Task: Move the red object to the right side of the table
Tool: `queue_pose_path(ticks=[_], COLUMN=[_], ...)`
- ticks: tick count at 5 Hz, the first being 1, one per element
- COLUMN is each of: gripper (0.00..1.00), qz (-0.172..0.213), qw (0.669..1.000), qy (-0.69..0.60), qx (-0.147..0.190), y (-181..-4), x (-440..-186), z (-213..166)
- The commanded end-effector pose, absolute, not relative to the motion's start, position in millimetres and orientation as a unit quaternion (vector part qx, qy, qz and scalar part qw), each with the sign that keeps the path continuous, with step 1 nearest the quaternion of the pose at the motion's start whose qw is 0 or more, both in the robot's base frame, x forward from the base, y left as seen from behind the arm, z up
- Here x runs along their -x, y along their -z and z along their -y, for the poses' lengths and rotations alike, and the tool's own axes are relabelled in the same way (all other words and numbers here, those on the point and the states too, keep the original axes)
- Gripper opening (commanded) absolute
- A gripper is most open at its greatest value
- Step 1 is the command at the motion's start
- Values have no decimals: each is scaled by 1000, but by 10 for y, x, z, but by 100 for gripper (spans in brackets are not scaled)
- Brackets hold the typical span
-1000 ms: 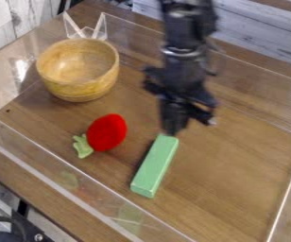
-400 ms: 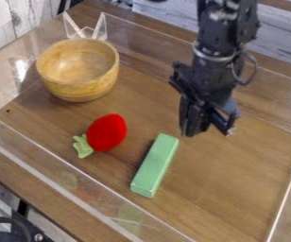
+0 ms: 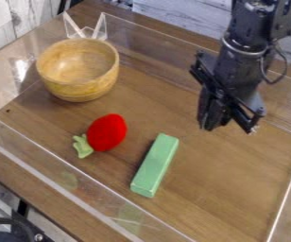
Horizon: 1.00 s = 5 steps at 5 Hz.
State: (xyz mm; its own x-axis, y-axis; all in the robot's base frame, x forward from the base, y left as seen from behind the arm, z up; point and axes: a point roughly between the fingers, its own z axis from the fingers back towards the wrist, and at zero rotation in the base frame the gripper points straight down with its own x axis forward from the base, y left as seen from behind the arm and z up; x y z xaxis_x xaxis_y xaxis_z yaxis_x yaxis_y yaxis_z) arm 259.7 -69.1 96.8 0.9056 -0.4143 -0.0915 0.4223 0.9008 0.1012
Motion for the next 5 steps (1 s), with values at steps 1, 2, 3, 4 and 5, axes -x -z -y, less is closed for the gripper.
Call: queue_pose_path(ticks=[1,2,3,4,5], gripper=[0,0,0,0,0], qz=[4,10,11,12,11], qw=[981,980,979,979,979], qy=[179,181,178,172,165], qx=[-71,-85,-96,-109,-122], y=[-1188,-1118,-1061,-1002,-1181], x=[-2701,-2707,-2674,-2648,-2608], z=[641,619,598,555,588])
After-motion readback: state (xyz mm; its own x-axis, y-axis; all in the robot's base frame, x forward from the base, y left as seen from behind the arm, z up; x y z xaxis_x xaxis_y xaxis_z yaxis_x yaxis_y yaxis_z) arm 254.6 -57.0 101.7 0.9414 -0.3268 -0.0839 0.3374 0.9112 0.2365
